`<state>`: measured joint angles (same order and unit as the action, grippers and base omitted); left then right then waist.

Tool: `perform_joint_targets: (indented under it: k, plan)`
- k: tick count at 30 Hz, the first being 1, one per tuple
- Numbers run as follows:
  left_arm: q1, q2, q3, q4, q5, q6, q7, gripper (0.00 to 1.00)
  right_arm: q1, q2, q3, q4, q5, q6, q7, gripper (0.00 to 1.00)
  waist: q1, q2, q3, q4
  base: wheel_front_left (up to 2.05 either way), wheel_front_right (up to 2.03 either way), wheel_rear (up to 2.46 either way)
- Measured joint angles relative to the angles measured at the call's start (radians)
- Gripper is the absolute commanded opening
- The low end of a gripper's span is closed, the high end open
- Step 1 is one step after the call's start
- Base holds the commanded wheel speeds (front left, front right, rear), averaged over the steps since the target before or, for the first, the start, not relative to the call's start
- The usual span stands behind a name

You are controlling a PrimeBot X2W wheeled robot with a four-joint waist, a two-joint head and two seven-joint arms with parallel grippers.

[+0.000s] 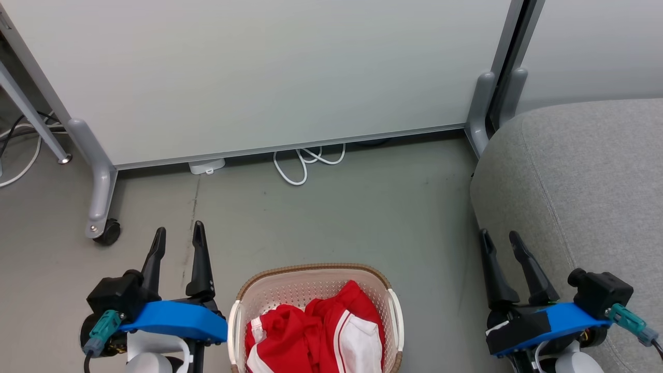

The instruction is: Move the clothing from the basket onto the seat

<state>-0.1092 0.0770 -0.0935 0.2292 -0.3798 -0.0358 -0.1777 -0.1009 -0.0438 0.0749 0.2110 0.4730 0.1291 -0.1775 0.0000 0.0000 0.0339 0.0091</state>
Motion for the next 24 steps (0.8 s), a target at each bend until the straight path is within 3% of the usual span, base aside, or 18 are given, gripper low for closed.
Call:
perform_joint_targets:
  k: [24]
  plan:
    - [-0.002, -0.006, -0.015, 0.004, 0.206, -0.017, -0.049, 1.00, -0.001, -0.002, 0.016, -0.003, -0.183, 0.000, -0.051, 1.00, 0.0000, 0.0000, -0.002, 0.001, 0.00, 0.00, 0.00]
